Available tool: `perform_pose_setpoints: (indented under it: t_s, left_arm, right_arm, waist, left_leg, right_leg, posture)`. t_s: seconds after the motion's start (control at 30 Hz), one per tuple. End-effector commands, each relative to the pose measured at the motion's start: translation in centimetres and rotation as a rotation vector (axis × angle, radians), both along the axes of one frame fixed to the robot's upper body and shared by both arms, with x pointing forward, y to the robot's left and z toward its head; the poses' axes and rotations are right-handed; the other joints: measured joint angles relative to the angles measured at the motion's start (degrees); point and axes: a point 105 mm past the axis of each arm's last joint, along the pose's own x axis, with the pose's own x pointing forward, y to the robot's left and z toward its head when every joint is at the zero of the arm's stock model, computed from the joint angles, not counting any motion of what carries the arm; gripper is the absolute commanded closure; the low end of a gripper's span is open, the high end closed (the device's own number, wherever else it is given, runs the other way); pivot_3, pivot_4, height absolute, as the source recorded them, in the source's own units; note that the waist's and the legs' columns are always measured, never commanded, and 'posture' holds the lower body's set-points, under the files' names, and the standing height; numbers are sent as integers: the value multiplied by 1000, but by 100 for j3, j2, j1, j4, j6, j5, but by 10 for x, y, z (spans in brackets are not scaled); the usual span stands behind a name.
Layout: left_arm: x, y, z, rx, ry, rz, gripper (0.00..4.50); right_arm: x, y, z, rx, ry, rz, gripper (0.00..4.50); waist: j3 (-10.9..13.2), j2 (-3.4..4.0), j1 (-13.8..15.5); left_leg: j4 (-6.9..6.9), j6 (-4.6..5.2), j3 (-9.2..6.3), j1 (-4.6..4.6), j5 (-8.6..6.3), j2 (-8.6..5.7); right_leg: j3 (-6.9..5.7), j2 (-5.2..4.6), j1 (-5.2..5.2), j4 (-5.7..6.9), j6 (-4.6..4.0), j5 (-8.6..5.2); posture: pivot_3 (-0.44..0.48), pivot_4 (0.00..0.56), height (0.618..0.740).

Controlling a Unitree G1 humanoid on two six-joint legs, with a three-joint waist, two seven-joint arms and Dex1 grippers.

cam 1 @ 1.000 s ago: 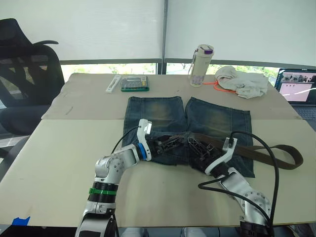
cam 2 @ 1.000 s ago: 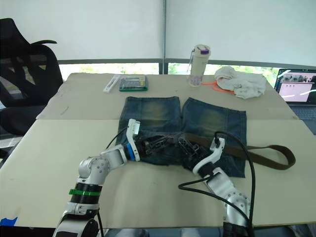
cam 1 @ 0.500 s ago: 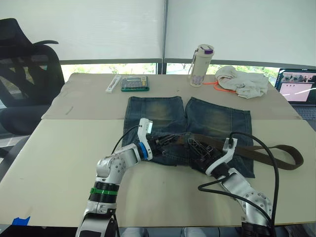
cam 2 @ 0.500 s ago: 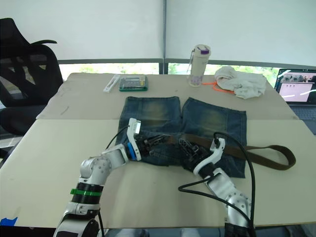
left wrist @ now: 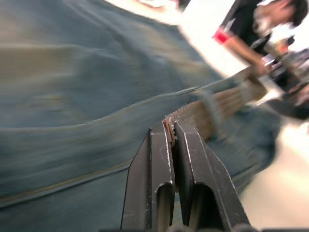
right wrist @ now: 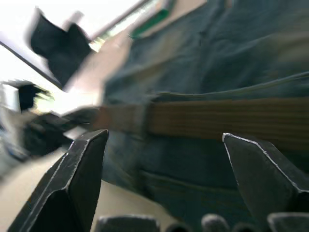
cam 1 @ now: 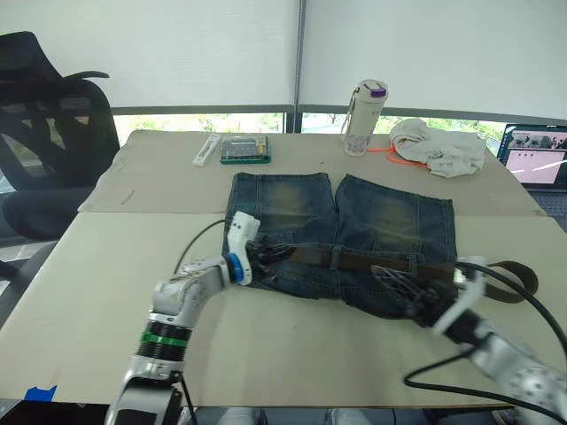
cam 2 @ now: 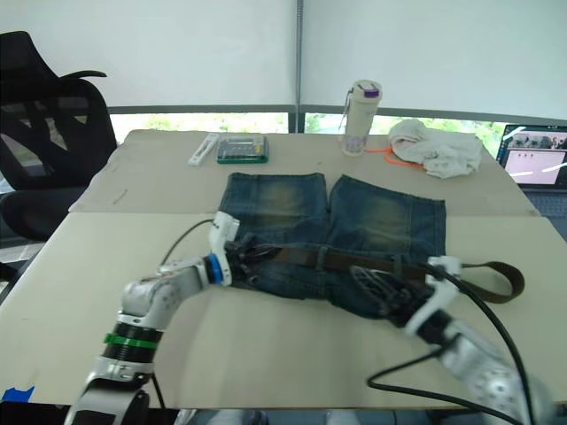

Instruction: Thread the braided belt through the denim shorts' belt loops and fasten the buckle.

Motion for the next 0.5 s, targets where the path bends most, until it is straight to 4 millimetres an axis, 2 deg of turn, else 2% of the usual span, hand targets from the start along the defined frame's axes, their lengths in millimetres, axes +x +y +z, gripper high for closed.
perform_pose_setpoints:
  t_s: [0.03,0.23,0.5]
  left_arm:
    - [-1,-2,8,91,-151,-36,4500]
    - [7,15,28,202,-409,19,4500]
    - [10,30,82,321,-835,56,4500]
  right_arm:
    - [-4,-18,4,-45,-33,-36,344]
    - [-6,-39,-6,-147,3,-83,344]
    - [-9,-42,-24,-233,65,-65,344]
  waist:
    - [0,0,7]
    - [0,0,5]
    - [1,-1,18]
  left_leg:
    - [0,1,1,1,0,0]
    - [0,4,1,0,-3,0]
    - [0,6,1,-2,-3,1]
  right_leg:
    - [0,0,1,0,0,0]
    - [1,-3,-2,0,0,0]
    - [0,-5,-2,1,0,0]
  posture:
    - [0,150,737]
    - [0,150,737]
    - [0,150,737]
